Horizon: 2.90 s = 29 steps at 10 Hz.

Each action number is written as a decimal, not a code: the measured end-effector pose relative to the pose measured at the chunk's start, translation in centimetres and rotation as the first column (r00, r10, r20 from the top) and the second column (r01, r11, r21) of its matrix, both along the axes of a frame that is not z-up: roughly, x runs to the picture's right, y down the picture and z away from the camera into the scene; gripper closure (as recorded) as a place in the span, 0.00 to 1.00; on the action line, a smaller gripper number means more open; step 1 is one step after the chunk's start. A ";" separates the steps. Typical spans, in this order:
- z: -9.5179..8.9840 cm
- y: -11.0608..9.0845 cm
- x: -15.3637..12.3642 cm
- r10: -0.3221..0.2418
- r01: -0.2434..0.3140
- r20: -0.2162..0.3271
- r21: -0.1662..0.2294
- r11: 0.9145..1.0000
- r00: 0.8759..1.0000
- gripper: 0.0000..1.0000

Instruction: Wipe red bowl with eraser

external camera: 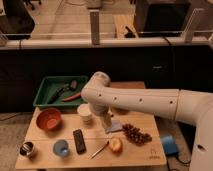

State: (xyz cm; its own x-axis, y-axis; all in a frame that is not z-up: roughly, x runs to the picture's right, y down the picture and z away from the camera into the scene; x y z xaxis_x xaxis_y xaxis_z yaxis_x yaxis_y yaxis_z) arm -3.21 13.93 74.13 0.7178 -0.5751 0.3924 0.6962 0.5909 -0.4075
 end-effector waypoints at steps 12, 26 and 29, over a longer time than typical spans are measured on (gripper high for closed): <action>-0.5 3.4 -11.4 -0.317 0.313 0.314 0.067 0.947 0.895 0.20; 5.4 11.0 -9.1 -0.423 0.467 0.411 -0.006 0.884 0.807 0.20; 6.0 11.5 -8.8 -0.425 0.479 0.427 -0.022 0.878 0.798 0.20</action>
State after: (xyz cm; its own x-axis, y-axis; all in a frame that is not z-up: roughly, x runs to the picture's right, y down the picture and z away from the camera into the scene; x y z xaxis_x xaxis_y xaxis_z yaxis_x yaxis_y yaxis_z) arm -12.00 25.44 80.17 0.1540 -0.7225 0.6741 0.9877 0.1322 -0.0839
